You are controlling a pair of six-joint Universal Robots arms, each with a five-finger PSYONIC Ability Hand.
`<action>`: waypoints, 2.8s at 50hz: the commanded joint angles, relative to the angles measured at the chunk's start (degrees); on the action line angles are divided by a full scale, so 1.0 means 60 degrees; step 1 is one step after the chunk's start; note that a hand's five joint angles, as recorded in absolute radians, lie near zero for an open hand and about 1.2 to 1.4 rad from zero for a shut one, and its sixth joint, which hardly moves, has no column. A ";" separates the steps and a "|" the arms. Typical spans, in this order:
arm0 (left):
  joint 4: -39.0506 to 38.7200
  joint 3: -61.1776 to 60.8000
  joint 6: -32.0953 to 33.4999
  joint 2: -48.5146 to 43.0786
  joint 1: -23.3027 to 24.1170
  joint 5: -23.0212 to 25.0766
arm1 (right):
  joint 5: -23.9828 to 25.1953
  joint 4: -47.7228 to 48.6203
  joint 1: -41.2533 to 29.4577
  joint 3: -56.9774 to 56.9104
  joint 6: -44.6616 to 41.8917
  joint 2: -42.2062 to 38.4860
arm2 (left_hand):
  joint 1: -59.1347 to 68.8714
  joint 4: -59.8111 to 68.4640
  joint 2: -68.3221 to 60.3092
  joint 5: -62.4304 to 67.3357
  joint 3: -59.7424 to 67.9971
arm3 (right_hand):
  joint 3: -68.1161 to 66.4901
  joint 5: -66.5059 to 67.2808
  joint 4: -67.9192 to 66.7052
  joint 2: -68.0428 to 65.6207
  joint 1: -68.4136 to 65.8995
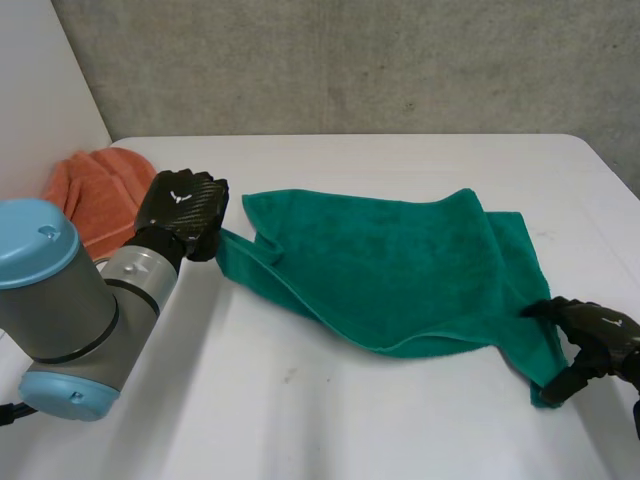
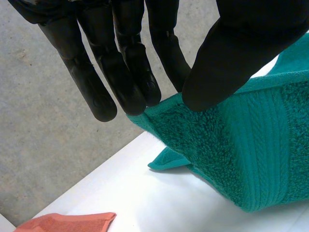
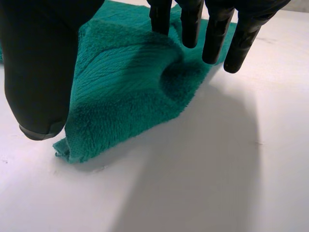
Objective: Fold the laundry.
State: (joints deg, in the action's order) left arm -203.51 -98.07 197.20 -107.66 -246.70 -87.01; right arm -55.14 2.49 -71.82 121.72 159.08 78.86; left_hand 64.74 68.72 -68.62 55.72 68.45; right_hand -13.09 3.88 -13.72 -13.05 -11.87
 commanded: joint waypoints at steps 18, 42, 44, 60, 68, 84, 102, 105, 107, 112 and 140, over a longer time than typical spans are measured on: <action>0.0007 -0.0046 -0.0011 0.0057 -0.0133 0.0000 | -0.1735 0.1666 -0.1111 -0.1359 0.0469 -0.0941 | 0.2544 0.1880 -0.1897 0.2380 0.1926 | -0.5672 0.5540 -0.5567 -0.5679 -0.5874; 0.0534 0.0027 0.0004 0.0686 -0.0324 -0.0117 | -0.1400 -0.0646 -0.1082 -0.2604 -0.1552 -0.0650 | 0.2544 0.1880 -0.1897 0.2380 0.1926 | -1.1152 1.1020 -1.1047 -1.1159 -1.1354; 0.0681 0.0071 0.0004 0.1022 -0.0324 -0.0117 | -0.1385 -0.1202 -0.1082 -0.3087 -0.1669 -0.0110 | 0.2544 0.1880 -0.1897 0.2380 0.1926 | -1.1152 1.1020 -1.1047 -1.1159 -1.1354; 0.2056 0.1505 0.0019 0.4890 -0.0777 -0.0249 | -0.1049 -0.5889 -0.1155 -0.9823 -0.2166 0.2414 | 0.2544 0.1880 -0.1897 0.2380 0.1926 | -1.1152 1.1020 -1.1047 -1.1159 -1.1354; 0.2746 0.1551 0.0106 0.3812 -0.0837 -0.0307 | -0.1705 -0.7122 -0.2499 -1.0457 -0.4376 0.0806 | 0.2544 0.1880 -0.1897 0.2380 0.1926 | -1.1152 1.1020 -1.1047 -1.1159 -1.1354; 0.2864 0.4839 0.0486 -0.1813 -0.0617 -0.0673 | -0.3962 -0.4200 -0.4859 -1.2196 -0.3797 -0.3591 | 0.2544 0.1880 -0.1897 0.2380 0.1926 | -1.1152 1.1020 -1.1047 -1.1159 -1.1354; 0.0286 0.9331 0.0736 -0.1511 -0.0222 -0.1699 | -0.4813 0.1608 -0.5374 -1.4647 -0.1772 -0.3271 | 0.2544 0.1880 -0.1897 0.2380 0.1926 | -1.1152 1.1020 -1.1047 -1.1159 -1.1354; 0.0271 0.8204 0.0707 -0.1145 -0.0250 -0.1699 | -0.4653 0.1227 -0.5359 -1.4238 -0.1728 -0.3198 | 0.2544 0.1880 -0.1897 0.2380 0.1926 | -1.1152 1.1020 -1.1047 -1.1159 -1.1354; 0.0257 0.7149 0.0663 -0.0720 -0.0309 -0.1699 | -0.4273 0.0964 -0.5271 -1.3668 -0.1743 -0.3051 | 0.2544 0.1880 -0.1897 0.2380 0.1926 | -1.1152 1.1020 -1.1047 -1.1159 -1.1354; 0.0169 0.4850 0.0517 -0.0046 -0.0529 -0.1611 | -0.3189 0.0729 -0.5256 -1.2335 -0.1816 -0.2787 | 0.2544 0.1880 -0.1897 0.2380 0.1926 | -1.1152 1.1020 -1.1047 -1.1159 -1.1354; 0.2521 -0.1361 0.2828 0.1356 -0.0836 -0.1025 | -0.2089 -0.3878 -0.3383 -0.7075 -0.4158 -0.2190 | 0.2544 0.1880 -0.1897 0.2380 0.1926 | -1.1152 1.1020 -1.1047 -1.1159 -1.1354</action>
State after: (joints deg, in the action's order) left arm -197.13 -100.52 207.78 -110.79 -250.51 -93.20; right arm -67.89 -6.49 -94.00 78.24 136.47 57.87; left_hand 64.74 68.92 -68.68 55.72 68.52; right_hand -67.64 57.11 -68.24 -67.55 -56.12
